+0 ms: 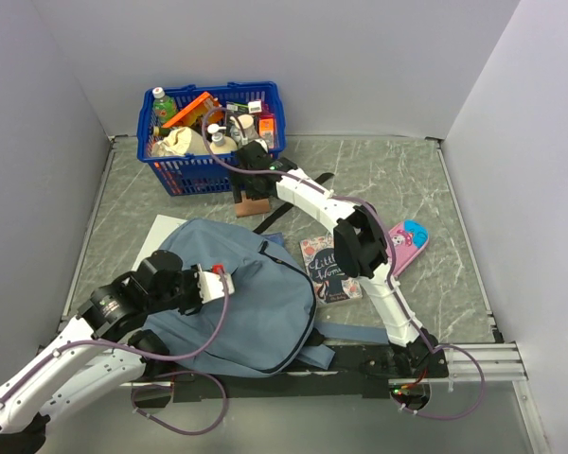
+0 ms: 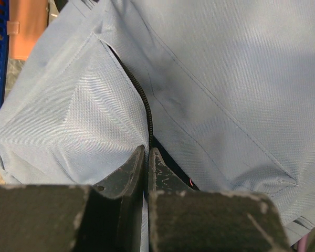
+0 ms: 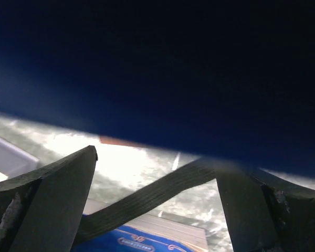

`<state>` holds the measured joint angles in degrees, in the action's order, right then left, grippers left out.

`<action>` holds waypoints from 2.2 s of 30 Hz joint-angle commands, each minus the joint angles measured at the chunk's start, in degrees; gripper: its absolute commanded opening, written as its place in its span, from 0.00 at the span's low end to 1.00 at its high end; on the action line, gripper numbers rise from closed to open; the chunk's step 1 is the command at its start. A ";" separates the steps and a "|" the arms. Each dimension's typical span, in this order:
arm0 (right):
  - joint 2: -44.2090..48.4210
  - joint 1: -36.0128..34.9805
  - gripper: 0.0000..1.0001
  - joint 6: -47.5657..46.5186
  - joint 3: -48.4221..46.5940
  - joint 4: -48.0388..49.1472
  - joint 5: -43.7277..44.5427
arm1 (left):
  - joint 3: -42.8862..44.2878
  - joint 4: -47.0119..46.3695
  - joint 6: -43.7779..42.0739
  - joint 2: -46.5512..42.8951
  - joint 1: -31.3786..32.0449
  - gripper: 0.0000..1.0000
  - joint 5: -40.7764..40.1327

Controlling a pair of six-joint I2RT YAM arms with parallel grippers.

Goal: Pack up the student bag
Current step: Adjust the student bag at the center of the board.

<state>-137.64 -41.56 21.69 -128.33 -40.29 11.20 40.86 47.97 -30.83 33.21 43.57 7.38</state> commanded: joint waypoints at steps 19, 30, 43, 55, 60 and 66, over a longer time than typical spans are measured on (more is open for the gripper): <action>4.06 -10.30 1.00 -1.40 20.95 10.07 17.81 | 4.49 -0.50 2.26 -2.36 -0.15 0.01 2.38; 2.64 -11.00 1.00 3.45 19.51 13.12 21.93 | 4.49 0.20 2.44 -2.98 -0.51 0.01 2.82; -1.76 -9.50 1.00 2.56 12.22 11.28 22.02 | 3.79 -0.24 2.53 -3.50 -0.51 0.01 2.82; 8.26 -5.82 0.84 16.78 27.24 6.28 27.81 | 3.87 0.37 2.35 -3.42 -0.59 0.01 2.73; 15.20 -3.79 0.77 21.10 37.44 8.92 30.19 | 3.96 0.37 2.35 -3.42 -0.86 0.01 2.73; 20.82 -1.77 0.74 26.29 44.82 10.47 31.52 | 4.05 0.37 2.18 -3.07 -0.94 0.01 3.08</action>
<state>-122.96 -44.45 43.38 -87.94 -29.63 40.10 43.00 49.32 -29.06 30.35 42.92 8.38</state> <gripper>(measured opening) 0.741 0.088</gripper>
